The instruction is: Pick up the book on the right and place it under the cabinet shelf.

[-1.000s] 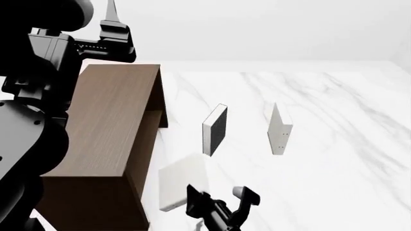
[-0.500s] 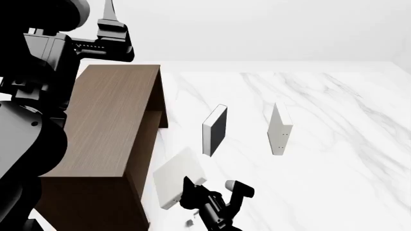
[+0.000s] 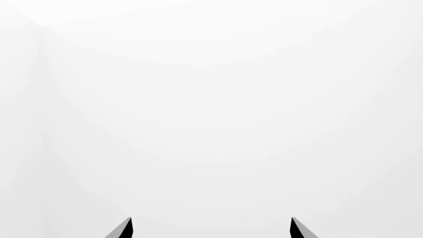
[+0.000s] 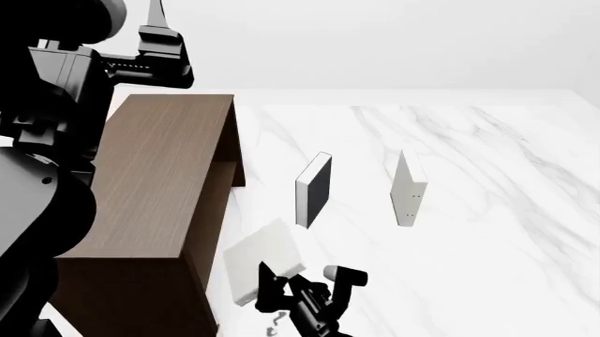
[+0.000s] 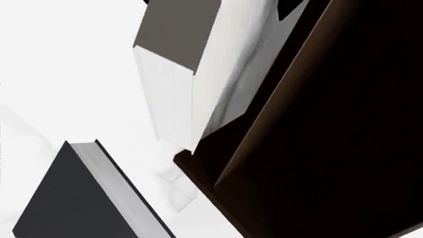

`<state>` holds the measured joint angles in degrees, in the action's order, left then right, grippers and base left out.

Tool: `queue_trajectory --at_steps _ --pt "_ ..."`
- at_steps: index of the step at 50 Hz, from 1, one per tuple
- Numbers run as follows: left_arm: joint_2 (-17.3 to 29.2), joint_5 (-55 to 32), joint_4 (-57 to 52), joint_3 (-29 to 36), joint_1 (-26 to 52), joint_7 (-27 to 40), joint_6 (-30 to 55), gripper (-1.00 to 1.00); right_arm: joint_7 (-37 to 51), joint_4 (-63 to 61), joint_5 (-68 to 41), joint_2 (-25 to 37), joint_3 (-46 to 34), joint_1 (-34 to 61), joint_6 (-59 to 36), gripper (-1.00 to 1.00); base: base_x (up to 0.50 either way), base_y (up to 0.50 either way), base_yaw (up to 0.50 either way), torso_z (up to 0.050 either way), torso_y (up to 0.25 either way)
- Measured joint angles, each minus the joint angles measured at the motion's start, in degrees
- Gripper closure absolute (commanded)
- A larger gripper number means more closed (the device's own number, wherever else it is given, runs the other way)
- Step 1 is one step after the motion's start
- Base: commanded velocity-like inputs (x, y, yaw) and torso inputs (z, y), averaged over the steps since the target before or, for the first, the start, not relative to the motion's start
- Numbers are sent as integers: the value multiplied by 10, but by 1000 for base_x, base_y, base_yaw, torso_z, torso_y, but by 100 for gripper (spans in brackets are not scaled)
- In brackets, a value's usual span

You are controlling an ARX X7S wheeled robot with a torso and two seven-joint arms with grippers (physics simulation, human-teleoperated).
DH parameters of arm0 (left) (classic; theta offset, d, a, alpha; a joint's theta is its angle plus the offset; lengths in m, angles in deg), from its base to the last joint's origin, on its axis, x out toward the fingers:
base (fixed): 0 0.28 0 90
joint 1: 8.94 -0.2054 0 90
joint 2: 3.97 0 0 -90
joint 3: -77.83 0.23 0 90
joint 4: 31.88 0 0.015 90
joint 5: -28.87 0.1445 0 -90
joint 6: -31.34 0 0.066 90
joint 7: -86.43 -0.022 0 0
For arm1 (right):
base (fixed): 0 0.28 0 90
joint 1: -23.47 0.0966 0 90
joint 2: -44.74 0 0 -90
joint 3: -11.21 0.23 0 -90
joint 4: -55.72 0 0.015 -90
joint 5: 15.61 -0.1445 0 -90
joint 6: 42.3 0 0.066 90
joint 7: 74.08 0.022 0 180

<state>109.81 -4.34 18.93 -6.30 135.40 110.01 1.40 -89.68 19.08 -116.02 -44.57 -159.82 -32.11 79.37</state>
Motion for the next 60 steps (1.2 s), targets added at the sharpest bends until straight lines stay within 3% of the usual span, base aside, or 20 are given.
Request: queue_trajectory --at_steps 25,50,60 --pt "3 -4 0 -1 -3 5 -5 -100 76 -83 9 62 -67 -4 61 -100 0 0 0 0 0" --pt "6 -3 4 -2 -14 6 -21 -100 250 -72 165 89 -148 16 144 -100 0 0 0 0 0" --pt "9 -7 0 -7 -15 8 -21 -100 307 -149 220 133 -171 39 155 -100 0 0 0 0 0"
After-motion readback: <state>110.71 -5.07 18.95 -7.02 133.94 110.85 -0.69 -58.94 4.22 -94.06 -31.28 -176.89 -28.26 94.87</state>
